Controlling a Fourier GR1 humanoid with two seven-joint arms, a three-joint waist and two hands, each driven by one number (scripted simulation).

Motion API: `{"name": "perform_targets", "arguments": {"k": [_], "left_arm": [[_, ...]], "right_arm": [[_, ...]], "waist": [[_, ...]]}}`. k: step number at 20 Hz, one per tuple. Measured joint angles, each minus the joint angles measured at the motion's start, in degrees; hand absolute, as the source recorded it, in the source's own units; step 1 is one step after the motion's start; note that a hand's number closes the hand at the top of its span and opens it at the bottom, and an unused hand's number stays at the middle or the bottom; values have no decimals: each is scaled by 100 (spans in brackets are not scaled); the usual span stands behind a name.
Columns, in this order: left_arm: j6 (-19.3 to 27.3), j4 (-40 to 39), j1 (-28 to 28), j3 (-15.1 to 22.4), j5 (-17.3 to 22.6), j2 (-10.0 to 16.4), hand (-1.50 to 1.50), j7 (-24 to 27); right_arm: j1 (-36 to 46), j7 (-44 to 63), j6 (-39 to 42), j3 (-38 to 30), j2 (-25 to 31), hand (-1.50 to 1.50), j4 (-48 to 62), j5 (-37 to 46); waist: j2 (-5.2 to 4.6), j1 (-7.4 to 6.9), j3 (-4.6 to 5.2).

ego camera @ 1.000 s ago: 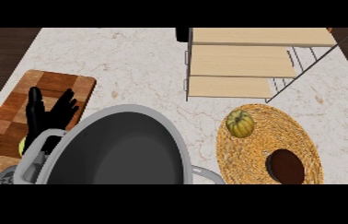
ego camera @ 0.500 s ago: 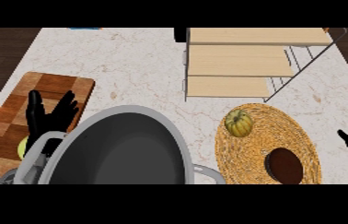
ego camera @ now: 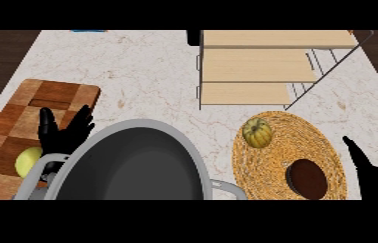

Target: Pick the cupcake from the placemat and place it in the tiered shelf

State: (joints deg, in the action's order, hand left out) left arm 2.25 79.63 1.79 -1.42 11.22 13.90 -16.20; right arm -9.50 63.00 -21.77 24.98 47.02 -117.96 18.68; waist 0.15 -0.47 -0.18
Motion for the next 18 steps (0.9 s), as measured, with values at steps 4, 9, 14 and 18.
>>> {"name": "perform_targets", "arguments": {"k": [4,9,14,18], "left_arm": [[-28,-21,29,-20,-42,-12,0,-22],[2,-89,101,-17,-124,-90,0,5],[-22,18,18,-37,-160,-139,0,-11],[-61,-9,-1,-88,-204,-199,0,80]], "right_arm": [[120,28,113,80,-347,-150,339,319],[334,120,270,168,-790,-150,752,794],[337,-142,284,4,-1159,-150,1252,1061],[335,-373,291,-165,-1505,-150,1551,1231]], "waist": [[3,20,-2],[8,24,-9],[6,36,-5],[14,44,-6]]}}
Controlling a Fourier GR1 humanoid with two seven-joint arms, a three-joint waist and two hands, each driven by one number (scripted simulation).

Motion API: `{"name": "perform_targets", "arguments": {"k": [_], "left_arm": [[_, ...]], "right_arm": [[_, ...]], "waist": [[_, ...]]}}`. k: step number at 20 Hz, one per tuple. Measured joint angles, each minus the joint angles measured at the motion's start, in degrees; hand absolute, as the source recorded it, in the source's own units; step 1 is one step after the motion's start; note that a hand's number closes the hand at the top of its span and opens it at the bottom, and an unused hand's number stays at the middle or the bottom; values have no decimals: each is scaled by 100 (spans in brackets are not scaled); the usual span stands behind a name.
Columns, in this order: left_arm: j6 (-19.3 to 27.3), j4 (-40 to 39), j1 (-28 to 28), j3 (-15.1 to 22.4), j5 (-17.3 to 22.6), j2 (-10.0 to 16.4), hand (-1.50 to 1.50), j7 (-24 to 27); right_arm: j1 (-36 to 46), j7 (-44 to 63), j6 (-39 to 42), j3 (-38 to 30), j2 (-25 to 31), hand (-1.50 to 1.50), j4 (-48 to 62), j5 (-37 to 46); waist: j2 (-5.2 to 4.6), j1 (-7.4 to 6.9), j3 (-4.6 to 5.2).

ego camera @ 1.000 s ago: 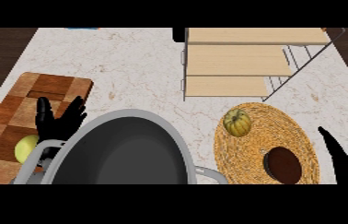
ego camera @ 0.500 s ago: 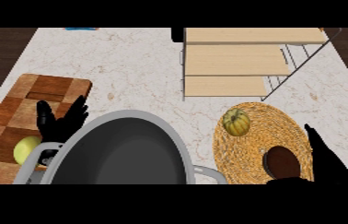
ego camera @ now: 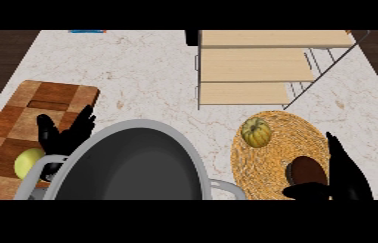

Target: Pick the cupcake from the placemat and place it in the tiered shelf

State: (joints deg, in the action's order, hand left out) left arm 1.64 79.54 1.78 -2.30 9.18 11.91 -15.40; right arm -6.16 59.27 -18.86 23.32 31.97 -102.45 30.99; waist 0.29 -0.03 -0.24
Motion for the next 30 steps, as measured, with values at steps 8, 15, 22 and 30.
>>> {"name": "perform_targets", "arguments": {"k": [8,15,22,30], "left_arm": [[-75,-149,100,-75,-73,-43,0,46],[-81,-74,77,-102,-125,-76,0,-3],[-84,7,85,-162,-142,-92,0,-170],[-273,-89,116,-216,-86,74,0,-72]], "right_arm": [[87,-449,387,-62,-344,150,401,-33],[200,-1125,810,40,-481,150,663,-75],[236,-1272,635,348,-938,150,415,649],[1469,-1137,1486,1837,-2074,150,17,1101]], "waist": [[37,-14,19],[45,-5,59],[11,2,22],[-7,-133,12]]}}
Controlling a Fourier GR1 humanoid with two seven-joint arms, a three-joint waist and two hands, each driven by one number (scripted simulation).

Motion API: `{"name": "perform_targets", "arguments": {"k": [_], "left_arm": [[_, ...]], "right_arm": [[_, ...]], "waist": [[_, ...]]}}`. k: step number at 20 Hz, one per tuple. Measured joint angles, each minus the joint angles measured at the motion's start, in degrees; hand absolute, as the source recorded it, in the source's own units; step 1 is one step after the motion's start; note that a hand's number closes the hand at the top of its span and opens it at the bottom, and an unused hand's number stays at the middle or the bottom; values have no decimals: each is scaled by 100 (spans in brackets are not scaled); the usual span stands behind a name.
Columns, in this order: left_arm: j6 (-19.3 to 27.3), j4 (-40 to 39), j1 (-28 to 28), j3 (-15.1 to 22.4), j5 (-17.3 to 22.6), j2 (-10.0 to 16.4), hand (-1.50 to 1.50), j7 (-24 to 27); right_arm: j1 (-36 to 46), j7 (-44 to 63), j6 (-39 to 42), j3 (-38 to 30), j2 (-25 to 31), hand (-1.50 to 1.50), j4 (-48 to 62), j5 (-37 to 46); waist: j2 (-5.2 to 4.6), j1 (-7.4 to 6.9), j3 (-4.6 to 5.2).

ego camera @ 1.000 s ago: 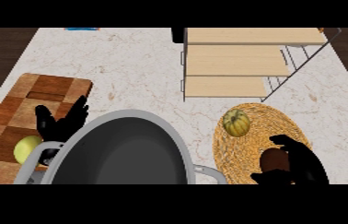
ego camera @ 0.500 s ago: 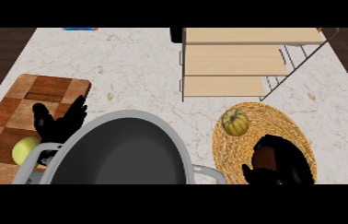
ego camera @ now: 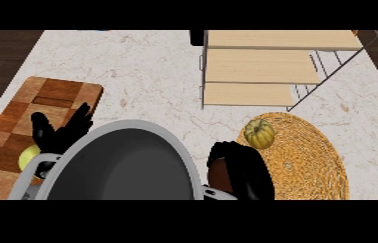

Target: Pick the cupcake from the placemat and place it in the tiered shelf

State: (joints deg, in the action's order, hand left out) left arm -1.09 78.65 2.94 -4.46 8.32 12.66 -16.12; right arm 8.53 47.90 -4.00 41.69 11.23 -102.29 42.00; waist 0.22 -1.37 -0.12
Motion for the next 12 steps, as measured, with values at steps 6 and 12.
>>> {"name": "perform_targets", "arguments": {"k": [6,12], "left_arm": [[-17,-42,-193,-99,142,256,0,60],[164,85,-253,17,49,68,0,-8]], "right_arm": [[822,775,514,210,-547,150,-1081,739],[1704,1502,1196,24,-913,150,-2230,1259]], "waist": [[31,120,-2],[46,156,-15]]}}
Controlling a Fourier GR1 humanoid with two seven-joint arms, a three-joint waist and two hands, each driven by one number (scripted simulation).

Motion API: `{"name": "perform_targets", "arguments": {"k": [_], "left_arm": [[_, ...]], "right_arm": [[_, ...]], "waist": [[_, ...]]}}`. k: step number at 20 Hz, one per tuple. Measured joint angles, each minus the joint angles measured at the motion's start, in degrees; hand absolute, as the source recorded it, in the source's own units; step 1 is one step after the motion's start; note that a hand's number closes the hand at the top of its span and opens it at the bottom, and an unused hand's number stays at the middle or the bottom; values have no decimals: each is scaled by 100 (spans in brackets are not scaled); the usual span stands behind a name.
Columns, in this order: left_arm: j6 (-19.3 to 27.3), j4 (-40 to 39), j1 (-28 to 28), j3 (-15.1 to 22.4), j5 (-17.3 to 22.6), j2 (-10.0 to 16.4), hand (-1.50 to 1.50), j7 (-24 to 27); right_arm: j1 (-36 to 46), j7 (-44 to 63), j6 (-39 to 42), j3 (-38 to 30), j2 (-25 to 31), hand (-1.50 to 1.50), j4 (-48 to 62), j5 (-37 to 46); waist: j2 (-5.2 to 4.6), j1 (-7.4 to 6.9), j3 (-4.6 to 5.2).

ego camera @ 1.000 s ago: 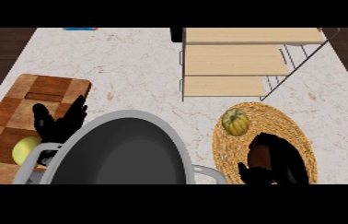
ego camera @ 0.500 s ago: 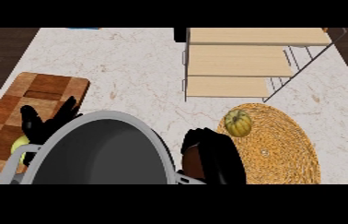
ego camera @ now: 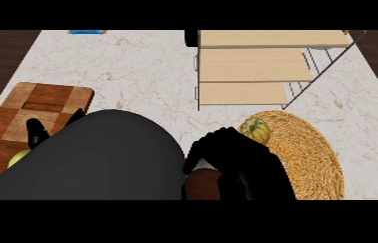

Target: Pick the cupcake from the placemat and place it in the tiered shelf

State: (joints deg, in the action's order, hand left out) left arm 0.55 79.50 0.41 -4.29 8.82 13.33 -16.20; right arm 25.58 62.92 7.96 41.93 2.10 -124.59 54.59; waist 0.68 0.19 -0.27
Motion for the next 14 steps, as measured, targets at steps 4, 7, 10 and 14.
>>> {"name": "perform_targets", "arguments": {"k": [4,7,10,14], "left_arm": [[22,7,23,34,-30,-92,0,51],[13,69,23,45,-21,-85,0,-28],[15,81,18,65,-32,-121,0,1],[25,54,50,56,-51,-136,0,-3]], "right_arm": [[681,169,341,-646,-76,150,-308,-173],[1154,188,584,-1215,-103,150,-321,-355],[1697,163,768,-1874,-125,150,-99,-604],[2462,87,1005,-2781,-130,150,339,-881]], "waist": [[-3,1,-2],[-2,5,4],[-7,-3,9],[-10,2,6]]}}
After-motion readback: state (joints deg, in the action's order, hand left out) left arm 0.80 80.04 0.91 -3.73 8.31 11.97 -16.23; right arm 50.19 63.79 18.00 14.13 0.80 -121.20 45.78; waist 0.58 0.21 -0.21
